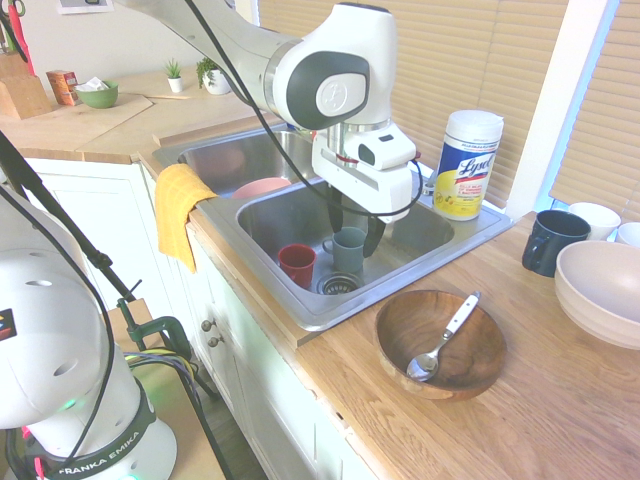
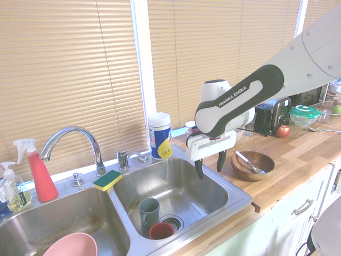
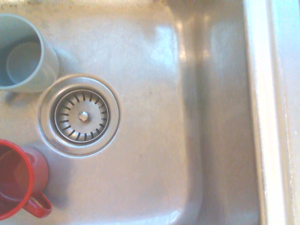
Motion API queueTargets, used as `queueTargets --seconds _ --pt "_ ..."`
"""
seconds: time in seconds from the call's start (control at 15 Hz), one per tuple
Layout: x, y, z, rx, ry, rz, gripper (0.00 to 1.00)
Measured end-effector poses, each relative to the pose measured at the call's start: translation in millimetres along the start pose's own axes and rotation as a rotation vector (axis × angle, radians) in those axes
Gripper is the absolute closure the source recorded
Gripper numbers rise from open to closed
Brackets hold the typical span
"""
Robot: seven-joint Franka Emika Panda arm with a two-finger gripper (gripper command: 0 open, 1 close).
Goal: Put the spoon into the sink
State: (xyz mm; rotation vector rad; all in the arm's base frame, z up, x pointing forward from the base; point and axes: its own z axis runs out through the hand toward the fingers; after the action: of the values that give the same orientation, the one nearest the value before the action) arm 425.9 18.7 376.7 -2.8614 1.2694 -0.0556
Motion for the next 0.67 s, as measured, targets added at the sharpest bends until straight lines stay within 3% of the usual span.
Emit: queueTargets --seconds 0.4,0.67 --pt "13.5 6.5 -5.3 0.032 0.009 0.048 0.0" --pt "50.6 51.2 -55.3 0.145 0.07 0.118 0.0"
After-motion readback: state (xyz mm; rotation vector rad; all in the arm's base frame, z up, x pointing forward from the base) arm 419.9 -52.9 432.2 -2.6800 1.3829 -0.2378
